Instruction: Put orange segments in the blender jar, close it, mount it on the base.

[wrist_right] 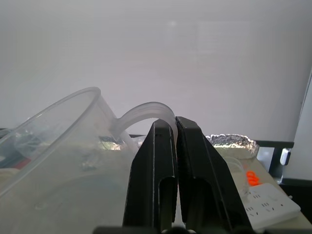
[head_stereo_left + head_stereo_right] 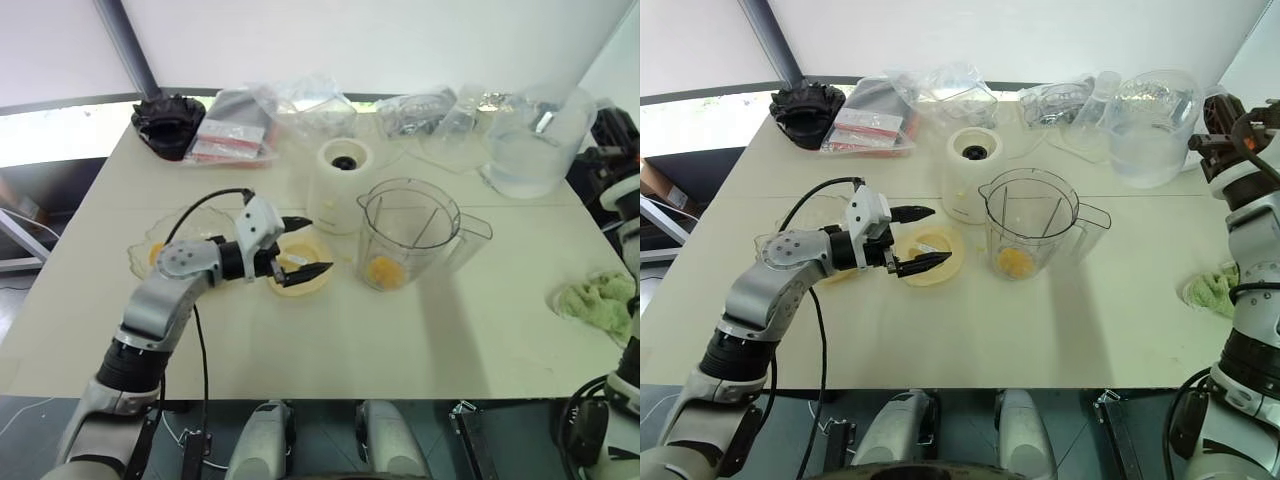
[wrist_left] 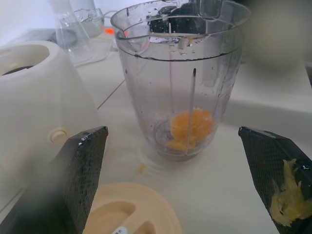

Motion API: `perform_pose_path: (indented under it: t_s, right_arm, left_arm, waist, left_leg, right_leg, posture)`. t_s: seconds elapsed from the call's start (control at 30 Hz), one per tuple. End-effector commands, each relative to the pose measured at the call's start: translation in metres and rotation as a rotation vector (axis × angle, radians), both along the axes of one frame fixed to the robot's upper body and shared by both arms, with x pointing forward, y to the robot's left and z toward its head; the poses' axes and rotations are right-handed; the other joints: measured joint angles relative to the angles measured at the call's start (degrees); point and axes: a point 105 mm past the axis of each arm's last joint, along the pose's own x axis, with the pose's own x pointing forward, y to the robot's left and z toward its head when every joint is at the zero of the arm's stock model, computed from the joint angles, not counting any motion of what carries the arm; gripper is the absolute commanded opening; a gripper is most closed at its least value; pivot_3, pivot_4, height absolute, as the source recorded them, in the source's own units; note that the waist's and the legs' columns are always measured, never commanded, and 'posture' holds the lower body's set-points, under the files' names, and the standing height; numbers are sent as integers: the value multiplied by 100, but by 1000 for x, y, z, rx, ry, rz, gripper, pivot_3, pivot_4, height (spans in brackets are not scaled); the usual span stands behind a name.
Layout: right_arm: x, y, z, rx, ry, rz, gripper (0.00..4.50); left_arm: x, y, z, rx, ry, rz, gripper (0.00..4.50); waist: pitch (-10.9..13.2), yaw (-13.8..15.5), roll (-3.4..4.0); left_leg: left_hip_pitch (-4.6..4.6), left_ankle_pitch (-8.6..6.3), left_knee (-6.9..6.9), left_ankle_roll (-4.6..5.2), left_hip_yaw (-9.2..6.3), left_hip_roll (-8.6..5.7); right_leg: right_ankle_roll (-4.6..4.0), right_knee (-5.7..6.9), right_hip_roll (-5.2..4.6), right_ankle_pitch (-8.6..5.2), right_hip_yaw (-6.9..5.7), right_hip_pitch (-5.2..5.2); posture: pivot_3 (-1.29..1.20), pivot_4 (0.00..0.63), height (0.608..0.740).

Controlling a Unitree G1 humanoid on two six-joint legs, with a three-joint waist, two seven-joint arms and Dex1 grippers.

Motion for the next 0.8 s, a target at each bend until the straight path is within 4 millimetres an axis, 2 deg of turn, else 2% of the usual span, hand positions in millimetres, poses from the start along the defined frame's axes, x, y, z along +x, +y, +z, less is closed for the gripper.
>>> perform_pose_path:
  t_s: [0.03,0.2,0.53,0.8]
  right_arm:
    - [-14,6,26,-99,-90,-11,71]
    - [-14,12,25,-212,-72,-30,71]
    - [-16,34,31,-345,-82,2,71]
    - [-17,41,32,-411,-81,11,71]
  left_arm:
    - [1,-2,13,-8,-60,-13,4500]
    - [6,-6,24,-74,-60,-7,4500]
    - [5,-8,24,-68,-65,-14,4500]
    - [4,-10,23,-62,-73,-18,4500]
  waist:
    - [0,5,0]
    - [1,4,-1]
    - [1,0,-1]
    - [1,8,-2]
  left_leg:
    - [0,0,0,0,0,0]
    - [-1,0,0,0,1,-1]
    - [-1,0,-2,0,2,-3]
    - [-2,0,-2,0,2,-3]
  right_leg:
    - [0,0,0,0,0,0]
    - [0,-2,-2,0,0,0]
    - [0,0,2,0,-1,-4]
    - [0,-2,0,0,0,-4]
  posture:
    - [0,150,740]
    - [0,150,740]
    - [0,150,740]
    - [0,150,740]
